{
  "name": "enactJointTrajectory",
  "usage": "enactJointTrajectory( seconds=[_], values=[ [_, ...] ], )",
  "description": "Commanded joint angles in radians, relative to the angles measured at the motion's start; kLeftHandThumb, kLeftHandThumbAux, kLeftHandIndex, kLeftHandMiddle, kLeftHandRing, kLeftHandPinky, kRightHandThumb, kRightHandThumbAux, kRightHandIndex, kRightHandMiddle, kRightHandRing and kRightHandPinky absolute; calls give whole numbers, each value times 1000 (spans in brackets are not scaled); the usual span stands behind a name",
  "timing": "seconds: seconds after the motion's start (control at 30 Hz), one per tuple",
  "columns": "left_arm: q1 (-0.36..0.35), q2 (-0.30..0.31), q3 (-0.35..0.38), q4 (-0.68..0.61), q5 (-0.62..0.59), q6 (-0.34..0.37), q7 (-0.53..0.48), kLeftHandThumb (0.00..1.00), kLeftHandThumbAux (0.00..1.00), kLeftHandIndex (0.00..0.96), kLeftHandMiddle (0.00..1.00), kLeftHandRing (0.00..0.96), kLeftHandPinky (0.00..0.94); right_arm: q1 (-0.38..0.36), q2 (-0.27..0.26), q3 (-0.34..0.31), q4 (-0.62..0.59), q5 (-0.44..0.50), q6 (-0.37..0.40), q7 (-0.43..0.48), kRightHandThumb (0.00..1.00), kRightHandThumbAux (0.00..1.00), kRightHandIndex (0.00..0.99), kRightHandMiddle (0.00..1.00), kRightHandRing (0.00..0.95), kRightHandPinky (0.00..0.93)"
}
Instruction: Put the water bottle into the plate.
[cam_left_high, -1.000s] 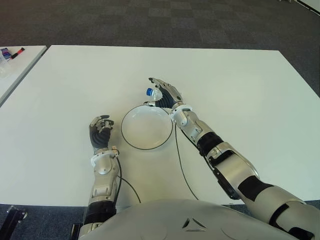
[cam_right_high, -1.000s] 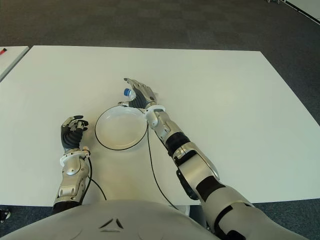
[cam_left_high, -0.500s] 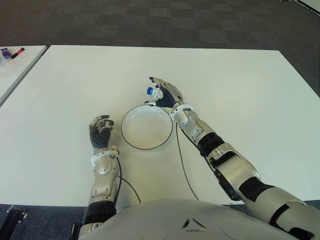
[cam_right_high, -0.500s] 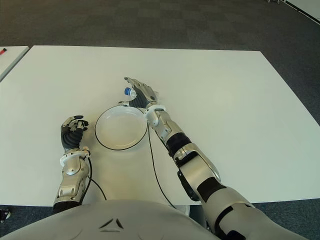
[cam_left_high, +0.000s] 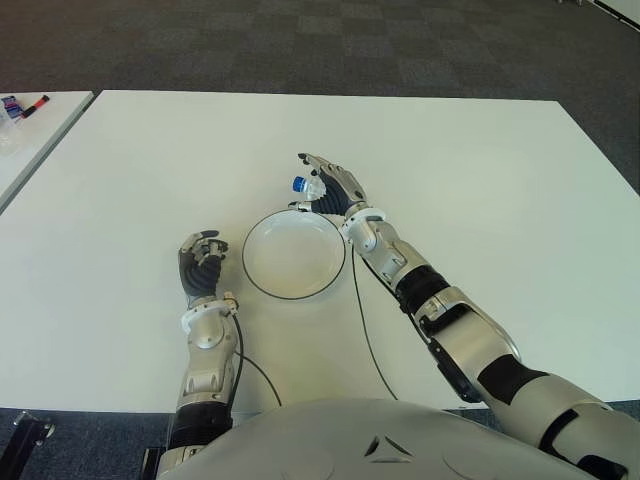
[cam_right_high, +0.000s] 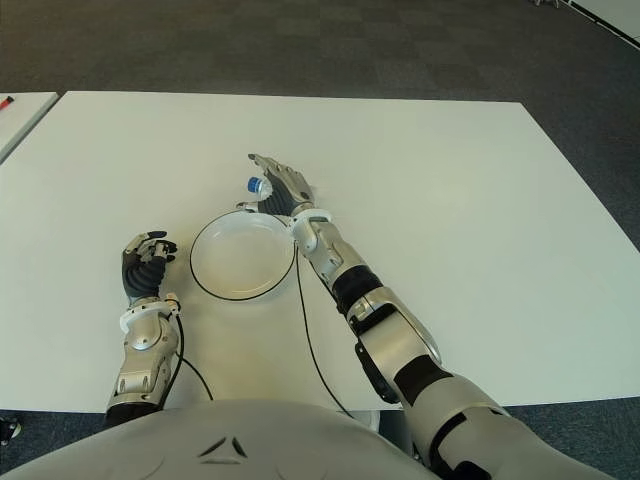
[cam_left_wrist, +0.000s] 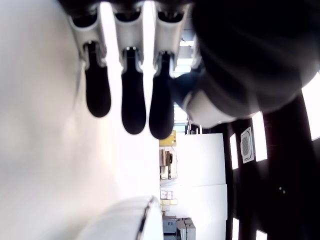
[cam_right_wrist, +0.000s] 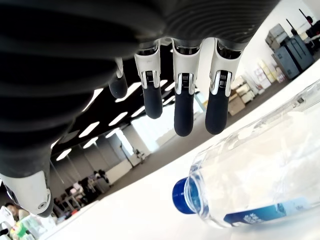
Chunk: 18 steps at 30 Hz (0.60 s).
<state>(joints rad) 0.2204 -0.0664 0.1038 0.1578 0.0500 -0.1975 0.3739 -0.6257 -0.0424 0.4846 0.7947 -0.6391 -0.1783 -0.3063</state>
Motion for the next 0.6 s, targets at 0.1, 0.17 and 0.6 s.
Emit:
enactJointTrajectory(
  seconds=[0.1,0.17,0.6],
  values=[
    [15,-28,4,16,-9,27,-5,691,723,425,554,520,490,-39,2,1,61,-14,-21,-58,276,595,27,204,293,380],
    [13,-29,5,19,-10,22,-4,692,722,425,554,520,495,-51,3,1,77,-12,-30,-66,280,596,30,209,295,378],
    [11,-25,4,35,-6,4,-6,689,723,423,547,508,478,-140,25,-13,221,14,-60,-93,309,605,47,228,302,366]
  ],
)
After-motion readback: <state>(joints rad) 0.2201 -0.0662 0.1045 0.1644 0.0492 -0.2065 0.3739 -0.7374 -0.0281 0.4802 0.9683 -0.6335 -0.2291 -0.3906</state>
